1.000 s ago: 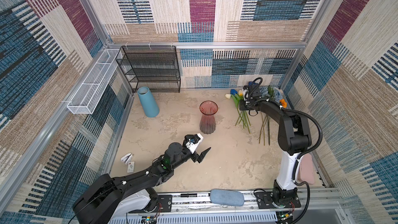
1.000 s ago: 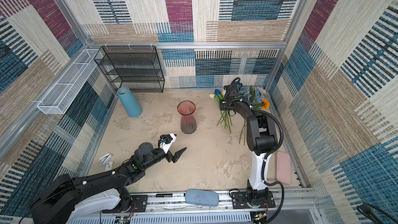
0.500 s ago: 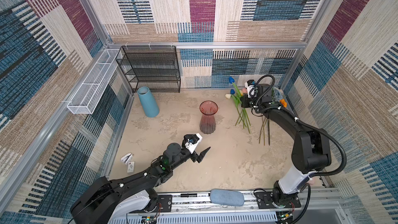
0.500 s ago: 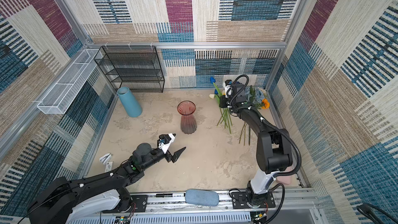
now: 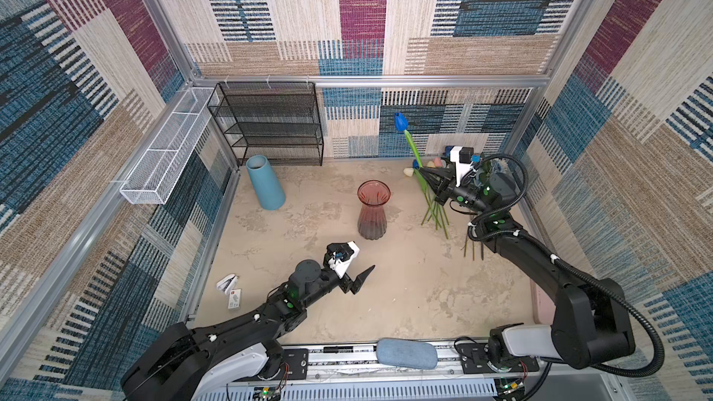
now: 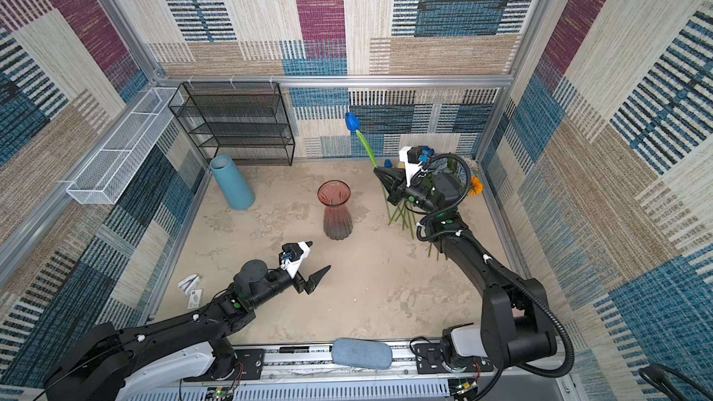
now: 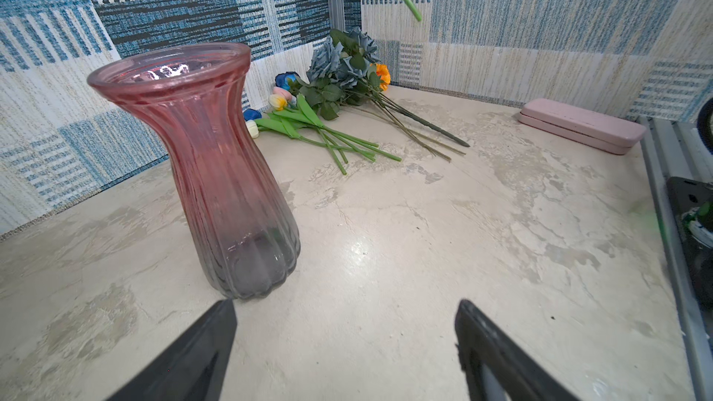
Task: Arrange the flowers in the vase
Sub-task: 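Lift the blue tulip upward with the right gripper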
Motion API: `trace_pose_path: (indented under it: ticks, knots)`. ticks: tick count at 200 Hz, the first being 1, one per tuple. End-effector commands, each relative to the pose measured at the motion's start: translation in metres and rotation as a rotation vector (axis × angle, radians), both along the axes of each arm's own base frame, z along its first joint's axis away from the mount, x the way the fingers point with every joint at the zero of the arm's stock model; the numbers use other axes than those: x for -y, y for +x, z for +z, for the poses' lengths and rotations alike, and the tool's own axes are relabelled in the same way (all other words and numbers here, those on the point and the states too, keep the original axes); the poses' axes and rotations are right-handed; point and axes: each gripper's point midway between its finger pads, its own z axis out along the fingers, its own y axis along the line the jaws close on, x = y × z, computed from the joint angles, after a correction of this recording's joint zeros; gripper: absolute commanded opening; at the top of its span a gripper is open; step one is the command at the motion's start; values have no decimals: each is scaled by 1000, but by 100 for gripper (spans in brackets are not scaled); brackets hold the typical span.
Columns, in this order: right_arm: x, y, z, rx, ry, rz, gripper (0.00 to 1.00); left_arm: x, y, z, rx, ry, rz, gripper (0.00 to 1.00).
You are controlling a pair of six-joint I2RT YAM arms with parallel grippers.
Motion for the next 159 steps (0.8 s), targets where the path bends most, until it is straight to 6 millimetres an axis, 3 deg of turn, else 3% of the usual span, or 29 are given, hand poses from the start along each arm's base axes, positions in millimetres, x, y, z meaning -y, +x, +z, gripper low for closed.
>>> trace_pose_path:
  ticks: [1,26,85,111,159]
  knots:
    - [-15,-27,54,170,155,102,0,-1,2,10,48,-20,7,92]
    - [-34,-28,71,239,246,124,0,-2,2,11,56,-16,12,92]
    - [-67,18,76,300,352,108,0,-2,2,12,63,-18,14,92]
    - [-81,35,64,300,362,88,0,-2,4,10,65,-11,19,92]
    - [-100,49,24,280,291,55,0,2,6,10,64,-16,10,92]
